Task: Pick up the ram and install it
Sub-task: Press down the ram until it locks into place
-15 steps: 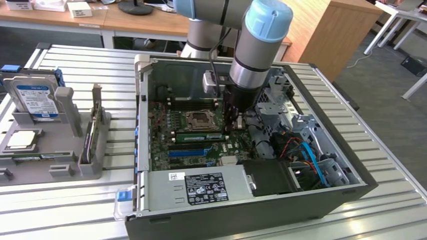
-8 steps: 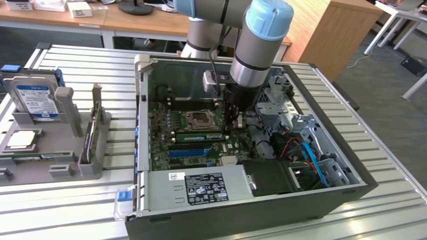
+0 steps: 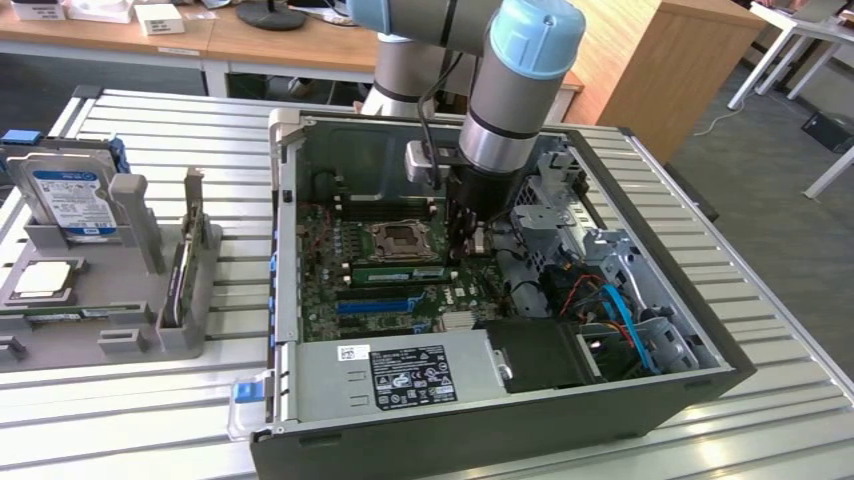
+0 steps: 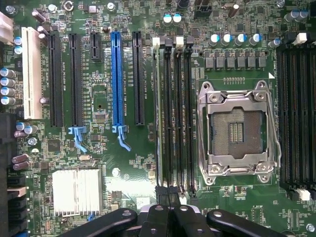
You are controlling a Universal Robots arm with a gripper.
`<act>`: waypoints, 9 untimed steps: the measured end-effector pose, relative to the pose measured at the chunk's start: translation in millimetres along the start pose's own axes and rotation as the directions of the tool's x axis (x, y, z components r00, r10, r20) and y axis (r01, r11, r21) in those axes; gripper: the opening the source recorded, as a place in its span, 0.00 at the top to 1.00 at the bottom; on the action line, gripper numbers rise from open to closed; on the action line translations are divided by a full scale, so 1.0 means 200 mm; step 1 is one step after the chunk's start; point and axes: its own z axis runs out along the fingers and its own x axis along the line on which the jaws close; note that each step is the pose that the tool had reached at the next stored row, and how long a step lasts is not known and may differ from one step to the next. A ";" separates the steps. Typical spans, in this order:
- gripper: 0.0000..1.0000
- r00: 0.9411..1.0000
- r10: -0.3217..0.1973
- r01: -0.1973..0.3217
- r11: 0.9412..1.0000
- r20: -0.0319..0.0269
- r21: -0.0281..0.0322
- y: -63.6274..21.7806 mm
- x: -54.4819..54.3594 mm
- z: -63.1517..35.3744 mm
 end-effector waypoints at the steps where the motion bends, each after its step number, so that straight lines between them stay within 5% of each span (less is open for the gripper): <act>1: 0.89 1.000 0.000 0.000 1.000 0.000 0.000 0.000 0.00 0.002; 9: 0.89 1.000 0.000 0.000 1.000 0.000 0.000 0.000 0.00 0.008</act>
